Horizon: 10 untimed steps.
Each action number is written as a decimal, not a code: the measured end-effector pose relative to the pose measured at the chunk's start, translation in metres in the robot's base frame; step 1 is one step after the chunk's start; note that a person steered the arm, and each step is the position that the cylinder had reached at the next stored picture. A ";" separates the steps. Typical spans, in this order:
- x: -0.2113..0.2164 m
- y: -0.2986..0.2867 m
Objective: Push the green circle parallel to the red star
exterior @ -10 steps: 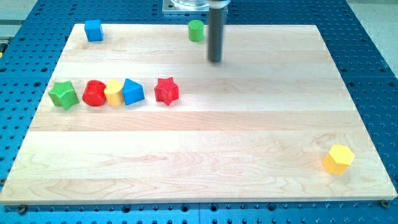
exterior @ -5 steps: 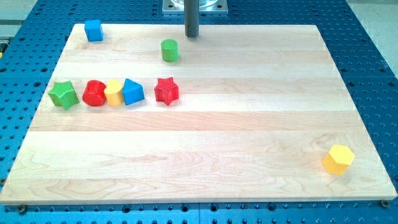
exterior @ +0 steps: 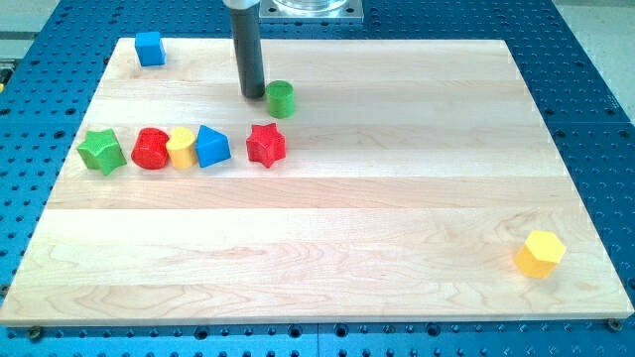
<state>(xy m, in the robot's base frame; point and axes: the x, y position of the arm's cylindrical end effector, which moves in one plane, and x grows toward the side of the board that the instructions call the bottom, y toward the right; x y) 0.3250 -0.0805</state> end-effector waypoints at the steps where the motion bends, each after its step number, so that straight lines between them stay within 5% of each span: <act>1: 0.012 0.082; 2: -0.005 0.100; 5: 0.061 0.187; 6: 0.092 0.186; 9: 0.095 0.129; 10: 0.104 0.241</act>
